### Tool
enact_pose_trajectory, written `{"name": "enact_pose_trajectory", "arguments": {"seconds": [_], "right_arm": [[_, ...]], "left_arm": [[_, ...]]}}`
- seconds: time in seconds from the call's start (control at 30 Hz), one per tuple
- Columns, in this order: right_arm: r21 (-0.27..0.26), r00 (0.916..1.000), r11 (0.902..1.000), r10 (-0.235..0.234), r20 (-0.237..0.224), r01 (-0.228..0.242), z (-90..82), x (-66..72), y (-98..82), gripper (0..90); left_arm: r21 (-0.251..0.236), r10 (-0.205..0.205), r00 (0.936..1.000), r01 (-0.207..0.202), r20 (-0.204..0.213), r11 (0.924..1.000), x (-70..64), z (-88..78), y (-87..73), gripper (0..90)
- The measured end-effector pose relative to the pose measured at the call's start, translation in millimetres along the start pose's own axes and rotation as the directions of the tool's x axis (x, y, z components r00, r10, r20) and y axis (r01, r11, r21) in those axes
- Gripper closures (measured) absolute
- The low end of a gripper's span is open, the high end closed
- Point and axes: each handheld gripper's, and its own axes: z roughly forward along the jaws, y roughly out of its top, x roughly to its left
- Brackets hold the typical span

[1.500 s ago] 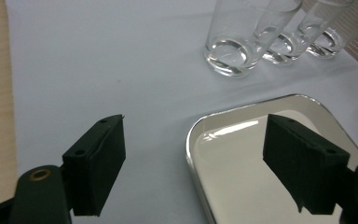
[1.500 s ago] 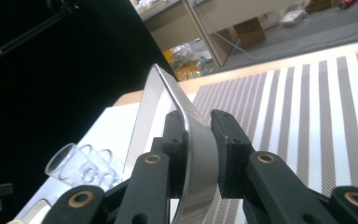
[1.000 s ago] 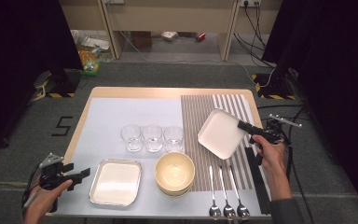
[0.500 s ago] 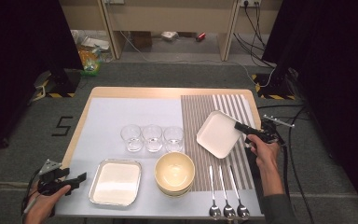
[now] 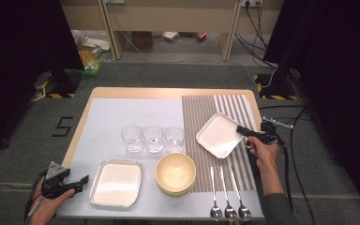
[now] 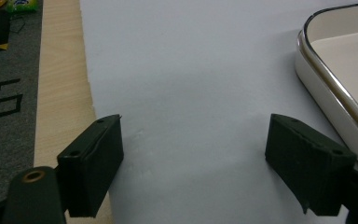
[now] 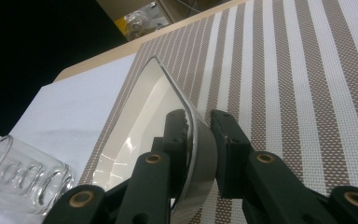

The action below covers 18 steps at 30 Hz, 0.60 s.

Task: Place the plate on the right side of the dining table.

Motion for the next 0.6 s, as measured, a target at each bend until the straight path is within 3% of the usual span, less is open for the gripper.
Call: {"name": "enact_pose_trajectory", "arguments": {"seconds": [0.23, 0.6], "right_arm": [[0.010, 0.9991, 0.9992, 0.039, 0.019, -0.039, 5.4, -10.8, -7.0, 75.1], [0.055, 0.9976, 0.9982, 0.021, 0.065, -0.025, 8.3, -13.9, -9.6, 72.3]], "left_arm": [[-0.001, 0.000, 1.0000, 0.000, -0.001, 1.0000, -0.1, 0.0, 0.0, 18.2], [-0.002, 0.000, 1.0000, 0.000, -0.002, 1.0000, -0.3, 0.1, -0.1, 18.2]]}}
